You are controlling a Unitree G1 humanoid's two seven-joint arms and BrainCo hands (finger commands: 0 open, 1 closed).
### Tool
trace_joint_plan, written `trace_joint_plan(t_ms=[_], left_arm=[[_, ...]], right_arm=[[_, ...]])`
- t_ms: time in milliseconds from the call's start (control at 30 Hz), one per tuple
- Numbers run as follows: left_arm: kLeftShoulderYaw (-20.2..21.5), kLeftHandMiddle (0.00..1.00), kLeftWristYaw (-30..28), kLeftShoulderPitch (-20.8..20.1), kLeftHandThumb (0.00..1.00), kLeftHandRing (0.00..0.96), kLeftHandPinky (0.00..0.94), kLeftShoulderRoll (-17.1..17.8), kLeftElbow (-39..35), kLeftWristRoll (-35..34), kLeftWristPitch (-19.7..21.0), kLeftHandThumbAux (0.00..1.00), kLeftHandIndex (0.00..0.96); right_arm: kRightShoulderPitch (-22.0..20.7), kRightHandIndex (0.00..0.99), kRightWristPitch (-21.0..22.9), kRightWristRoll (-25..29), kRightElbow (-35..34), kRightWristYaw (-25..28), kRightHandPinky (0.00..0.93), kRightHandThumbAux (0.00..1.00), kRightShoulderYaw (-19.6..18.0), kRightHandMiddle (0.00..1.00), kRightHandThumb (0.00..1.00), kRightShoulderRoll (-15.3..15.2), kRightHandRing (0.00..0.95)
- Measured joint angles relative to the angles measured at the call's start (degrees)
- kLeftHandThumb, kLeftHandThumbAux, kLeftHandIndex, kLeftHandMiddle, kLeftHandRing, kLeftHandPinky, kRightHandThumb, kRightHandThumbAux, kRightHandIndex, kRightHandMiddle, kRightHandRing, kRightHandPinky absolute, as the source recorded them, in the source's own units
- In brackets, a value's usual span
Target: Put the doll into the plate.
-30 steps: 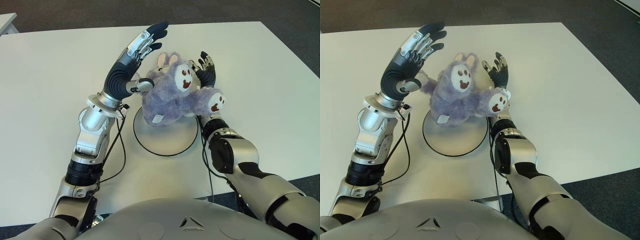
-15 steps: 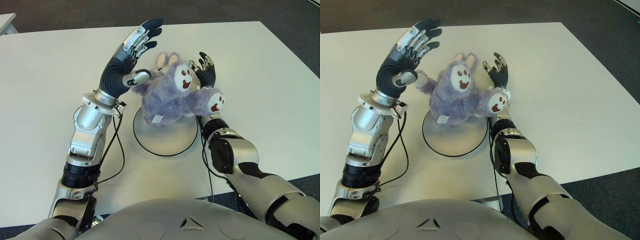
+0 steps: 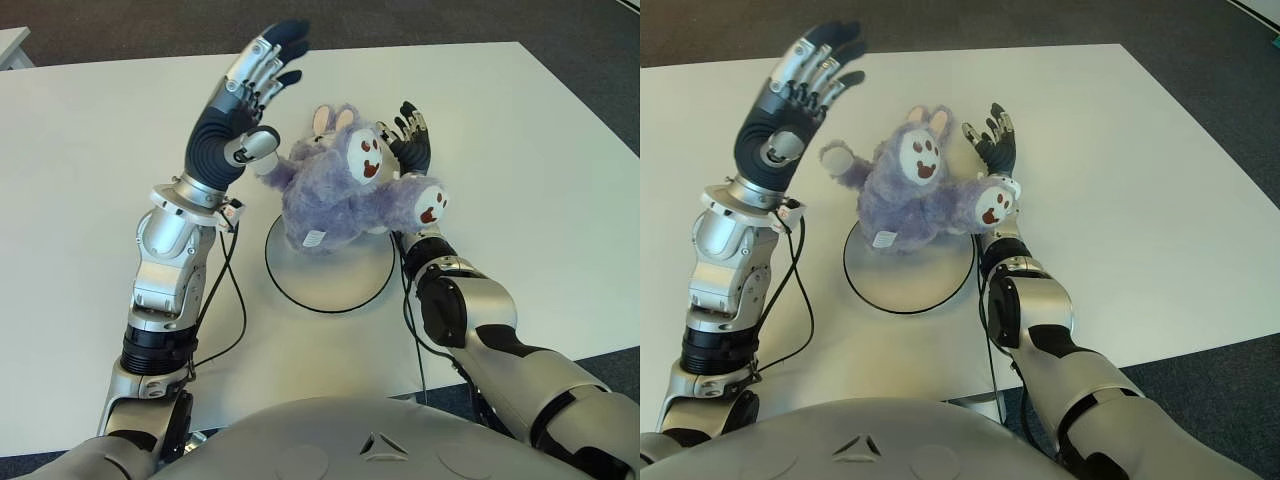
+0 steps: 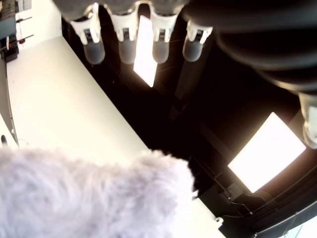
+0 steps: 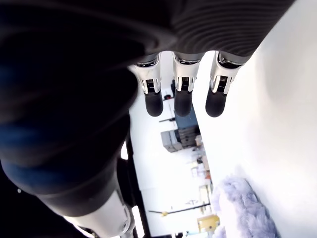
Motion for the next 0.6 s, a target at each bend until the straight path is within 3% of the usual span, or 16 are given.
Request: trace_joint_plan(t_ms=[267,600], left_arm=[[1.66,0.064,2.80,-2.28,0.000,0.080,0.000,-1.83,6.44,4.44,-8.08,0.468,0.000],[4.09,0.056,3.39,-4.75,0.000,0.059,0.000,-0.27,11.78,8.87,-15.99,0.457,0.000]], right_arm=[[0.02,0.099,0.00,0.10,0.02,1.13,0.113,0.905,-0.27,0.092,0.299,0.01,0.076],[0.02,0.100,0.00,0.14,0.02,1.97,0.113,0.894,-0.79,0.089,0.317,0.14,0.074]])
